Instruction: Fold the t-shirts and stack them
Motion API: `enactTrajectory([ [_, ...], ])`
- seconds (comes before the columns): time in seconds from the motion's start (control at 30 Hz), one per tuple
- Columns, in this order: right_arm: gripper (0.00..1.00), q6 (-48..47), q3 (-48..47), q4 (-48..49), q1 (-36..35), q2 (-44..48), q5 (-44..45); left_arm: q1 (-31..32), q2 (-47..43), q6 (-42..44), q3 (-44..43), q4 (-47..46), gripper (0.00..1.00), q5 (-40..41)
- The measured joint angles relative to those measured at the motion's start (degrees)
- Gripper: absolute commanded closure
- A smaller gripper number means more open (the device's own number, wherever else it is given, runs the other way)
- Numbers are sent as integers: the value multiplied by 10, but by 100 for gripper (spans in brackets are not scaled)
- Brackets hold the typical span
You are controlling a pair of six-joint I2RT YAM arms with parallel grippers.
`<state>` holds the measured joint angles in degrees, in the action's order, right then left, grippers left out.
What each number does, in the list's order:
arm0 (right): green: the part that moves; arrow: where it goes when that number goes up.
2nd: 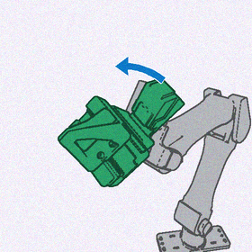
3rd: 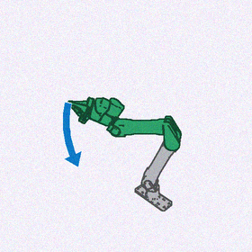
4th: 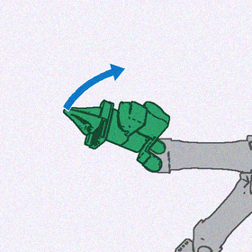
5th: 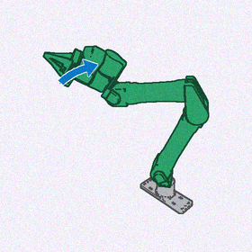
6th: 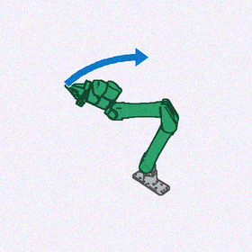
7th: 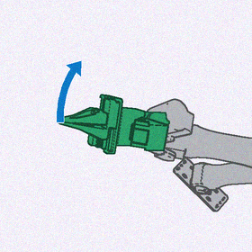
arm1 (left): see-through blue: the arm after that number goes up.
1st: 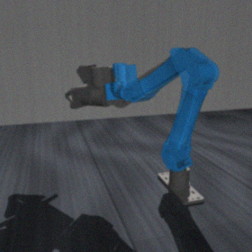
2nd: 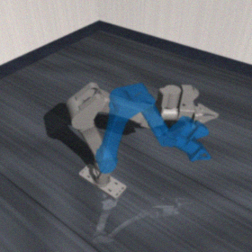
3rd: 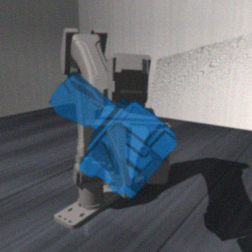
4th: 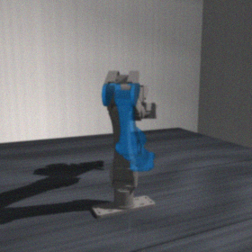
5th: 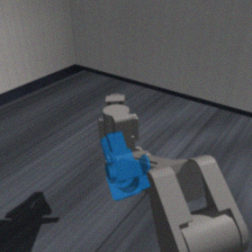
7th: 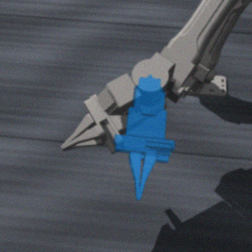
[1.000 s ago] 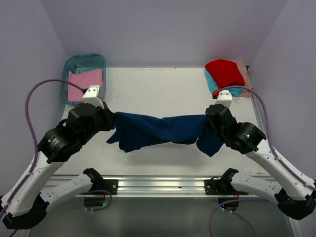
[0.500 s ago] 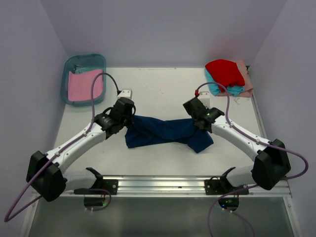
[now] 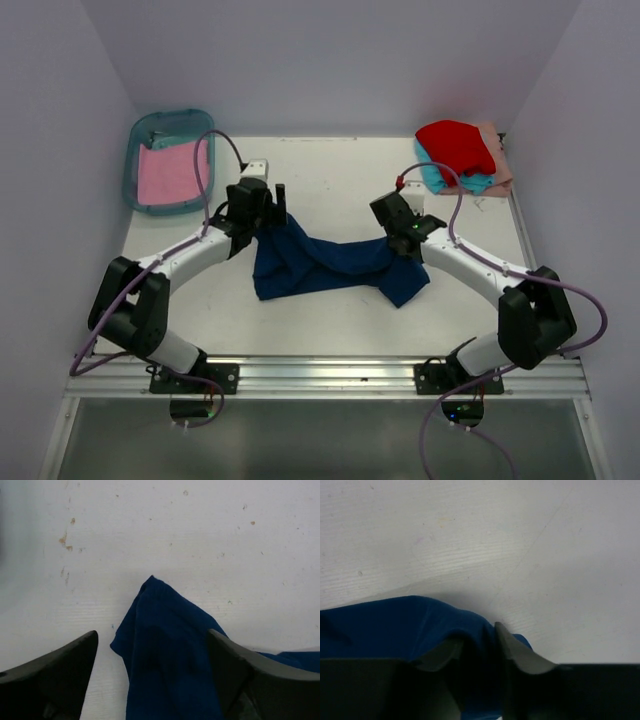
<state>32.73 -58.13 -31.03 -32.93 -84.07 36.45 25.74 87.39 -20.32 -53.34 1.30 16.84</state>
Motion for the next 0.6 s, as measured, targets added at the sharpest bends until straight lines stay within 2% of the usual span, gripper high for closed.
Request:
enactTrajectory([
  [0.03,53,-3,0,2,0,0,0,-3,-3,-1,0,-3,0,-3],
  [0.07,29,-5,2,5,0,1,-1,-6,-8,-5,0,-2,0,-5],
  [0.13,13,-10,7,10,0,6,-5,-9,-28,-11,3,8,0,-9],
  [0.17,1,-13,12,12,0,10,-6,-9,-43,-13,9,12,0,-11],
  [0.3,1,-25,29,16,0,47,-20,-9,-124,-22,51,37,0,-18],
  [0.4,1,-31,49,23,0,104,-38,-9,-170,-32,79,64,6,-27],
  [0.43,1,-33,52,22,0,126,-44,-9,-179,-35,86,76,14,-34],
  [0.5,1,-34,52,23,0,162,-48,-9,-184,-47,97,94,24,-48],
  [0.53,1,-35,52,23,0,178,-49,-9,-184,-51,103,103,33,-54],
  [0.6,1,-37,52,22,0,198,-49,-9,-180,-63,119,117,39,-63],
])
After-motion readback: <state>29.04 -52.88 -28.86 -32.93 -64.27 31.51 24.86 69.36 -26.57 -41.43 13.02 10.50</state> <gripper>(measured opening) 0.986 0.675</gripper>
